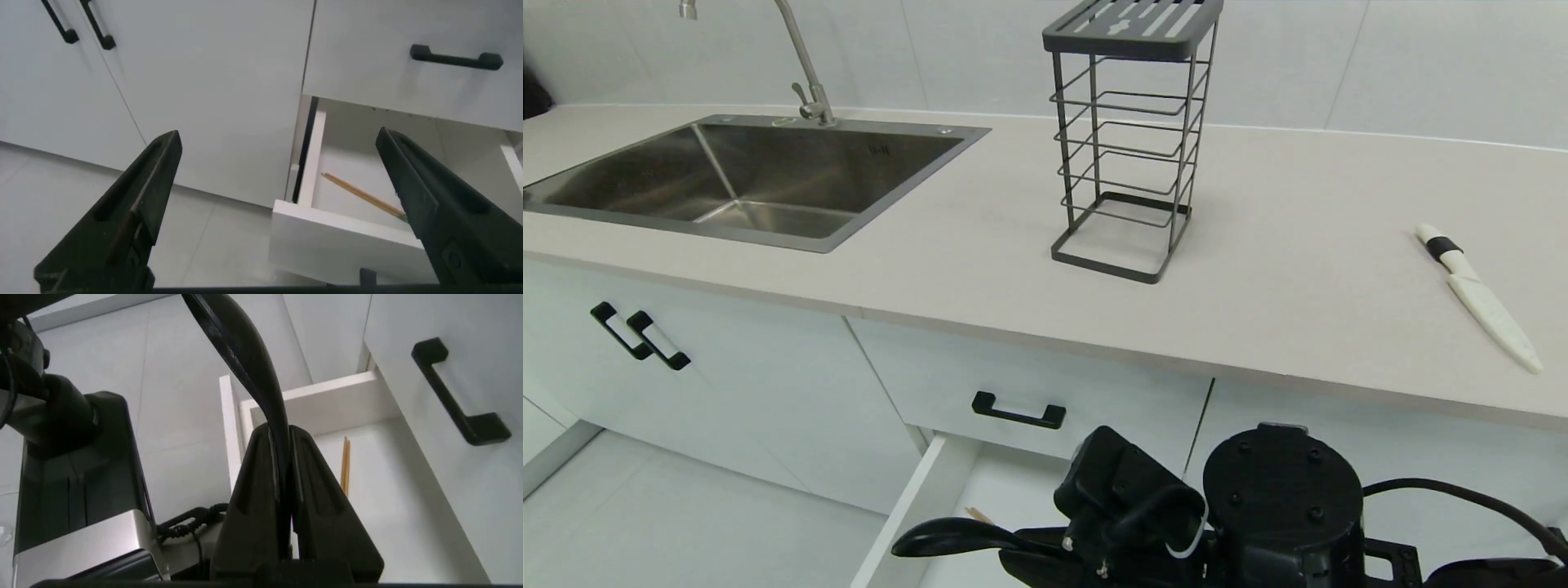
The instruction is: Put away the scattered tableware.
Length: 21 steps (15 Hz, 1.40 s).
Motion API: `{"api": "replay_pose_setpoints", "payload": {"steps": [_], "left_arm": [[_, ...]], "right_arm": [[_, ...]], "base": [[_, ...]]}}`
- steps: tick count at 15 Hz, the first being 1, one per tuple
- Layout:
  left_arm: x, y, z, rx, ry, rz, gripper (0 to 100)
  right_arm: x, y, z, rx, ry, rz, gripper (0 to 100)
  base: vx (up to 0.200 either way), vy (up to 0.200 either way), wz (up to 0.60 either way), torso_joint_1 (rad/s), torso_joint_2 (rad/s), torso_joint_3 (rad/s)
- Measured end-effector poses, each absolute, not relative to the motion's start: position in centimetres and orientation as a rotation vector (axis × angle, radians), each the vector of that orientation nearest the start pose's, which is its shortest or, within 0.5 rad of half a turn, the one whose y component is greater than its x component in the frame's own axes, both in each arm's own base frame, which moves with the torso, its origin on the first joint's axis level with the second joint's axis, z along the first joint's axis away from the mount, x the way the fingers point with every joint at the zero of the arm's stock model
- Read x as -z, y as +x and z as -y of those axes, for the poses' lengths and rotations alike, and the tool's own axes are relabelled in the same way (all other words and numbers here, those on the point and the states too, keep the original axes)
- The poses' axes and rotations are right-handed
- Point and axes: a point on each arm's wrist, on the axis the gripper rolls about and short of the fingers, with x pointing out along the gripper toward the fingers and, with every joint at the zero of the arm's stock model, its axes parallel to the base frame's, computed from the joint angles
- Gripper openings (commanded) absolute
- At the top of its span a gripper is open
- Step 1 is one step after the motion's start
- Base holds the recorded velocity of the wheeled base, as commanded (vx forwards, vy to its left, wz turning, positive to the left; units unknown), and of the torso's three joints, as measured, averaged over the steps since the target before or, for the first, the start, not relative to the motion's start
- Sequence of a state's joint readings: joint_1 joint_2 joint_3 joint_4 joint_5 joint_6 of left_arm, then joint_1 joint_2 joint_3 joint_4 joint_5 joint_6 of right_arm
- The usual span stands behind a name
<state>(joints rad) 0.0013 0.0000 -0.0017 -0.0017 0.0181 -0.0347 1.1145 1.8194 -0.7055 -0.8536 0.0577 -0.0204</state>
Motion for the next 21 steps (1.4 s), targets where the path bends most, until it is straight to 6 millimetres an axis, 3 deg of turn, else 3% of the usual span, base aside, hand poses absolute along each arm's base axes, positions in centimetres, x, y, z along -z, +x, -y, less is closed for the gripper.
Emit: {"api": "replay_pose_setpoints", "payload": {"steps": [8,16,21], "left_arm": [[-7.6,-2.3,0.0,-0.020,-0.035,0.000,100],[-7.6,-2.3,0.0,-0.019,-0.035,0.003,100],[-7.6,-2.3,0.0,-0.019,-0.035,0.004,100]], "right_arm": [[-15.3,14.7,-30.0,-1.168,-0.149,-0.218,0],[-14.4,16.9,-30.0,-1.110,-0.155,-0.246,0],[-13.4,16.9,-31.8,-1.072,-0.175,-0.259,0]], "base": [[0.000,0.000,0.00,-0.238,0.35,0.138],[0.000,0.000,0.00,-0.022,0.12,0.036],[0.000,0.000,0.00,0.001,0.00,0.010]]}}
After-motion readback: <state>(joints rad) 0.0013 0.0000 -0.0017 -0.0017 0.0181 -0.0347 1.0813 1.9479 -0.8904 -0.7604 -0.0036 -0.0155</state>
